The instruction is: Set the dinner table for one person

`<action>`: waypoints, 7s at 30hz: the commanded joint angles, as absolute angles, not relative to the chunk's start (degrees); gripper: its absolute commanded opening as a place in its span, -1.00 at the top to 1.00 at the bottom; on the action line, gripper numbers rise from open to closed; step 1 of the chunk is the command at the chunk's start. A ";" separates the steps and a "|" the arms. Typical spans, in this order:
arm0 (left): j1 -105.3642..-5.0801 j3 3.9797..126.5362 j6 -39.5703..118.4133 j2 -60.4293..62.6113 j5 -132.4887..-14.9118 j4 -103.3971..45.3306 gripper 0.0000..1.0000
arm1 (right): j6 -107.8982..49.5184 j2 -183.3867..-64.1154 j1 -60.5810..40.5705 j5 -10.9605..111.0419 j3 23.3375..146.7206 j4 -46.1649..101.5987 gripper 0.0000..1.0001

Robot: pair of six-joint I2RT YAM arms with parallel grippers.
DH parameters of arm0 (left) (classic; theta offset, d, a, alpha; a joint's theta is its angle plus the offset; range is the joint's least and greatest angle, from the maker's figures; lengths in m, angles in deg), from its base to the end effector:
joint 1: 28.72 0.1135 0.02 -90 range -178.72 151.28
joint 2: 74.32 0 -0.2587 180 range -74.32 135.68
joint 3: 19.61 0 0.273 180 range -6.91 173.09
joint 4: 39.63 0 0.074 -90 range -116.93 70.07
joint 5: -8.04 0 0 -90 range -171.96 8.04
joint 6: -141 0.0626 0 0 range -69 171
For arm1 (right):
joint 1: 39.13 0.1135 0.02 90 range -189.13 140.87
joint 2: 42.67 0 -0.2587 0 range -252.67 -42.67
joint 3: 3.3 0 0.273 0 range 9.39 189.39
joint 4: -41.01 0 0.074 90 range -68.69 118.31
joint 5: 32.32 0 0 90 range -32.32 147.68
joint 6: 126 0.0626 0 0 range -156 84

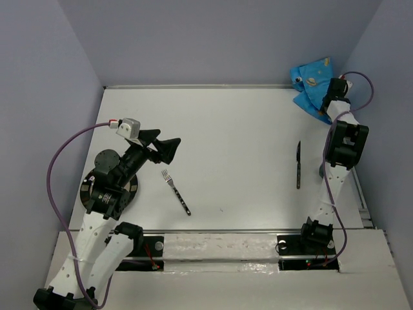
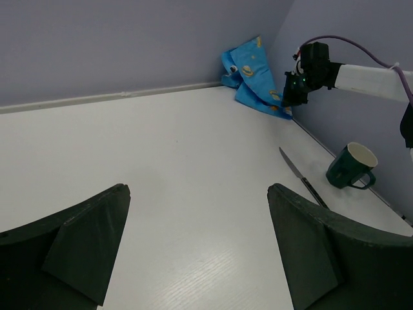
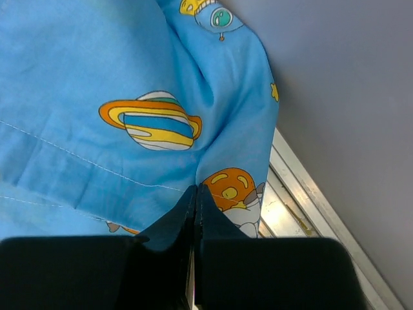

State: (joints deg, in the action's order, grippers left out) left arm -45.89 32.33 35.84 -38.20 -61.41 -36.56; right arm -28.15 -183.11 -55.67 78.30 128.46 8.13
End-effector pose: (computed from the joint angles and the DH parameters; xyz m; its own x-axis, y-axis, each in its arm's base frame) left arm 0.1875 -0.0809 0.3697 0.0457 -0.2704 -0.9617 0.6377 0.7489 -0.1803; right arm 0.5579 -0.1887 0.1491 -0.5591 0.2994 -0.7732 0.6011 0.7887 -0.1292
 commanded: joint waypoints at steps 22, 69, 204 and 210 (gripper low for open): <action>-45.51 32.99 34.48 -38.72 -65.79 -38.88 -0.98 | -32.93 -138.40 -32.99 43.02 107.13 27.52 1.00; -64.39 38.17 25.08 -15.62 -80.90 -38.70 -0.33 | -13.16 -119.13 -17.77 70.70 54.13 18.73 -0.26; -58.52 33.51 22.08 -17.88 -98.30 -27.11 -0.12 | -10.25 -130.56 5.59 47.57 62.05 36.84 0.29; -54.93 37.21 24.54 -20.70 -99.02 -23.24 -0.12 | -12.89 -136.88 14.56 49.15 64.23 36.22 0.13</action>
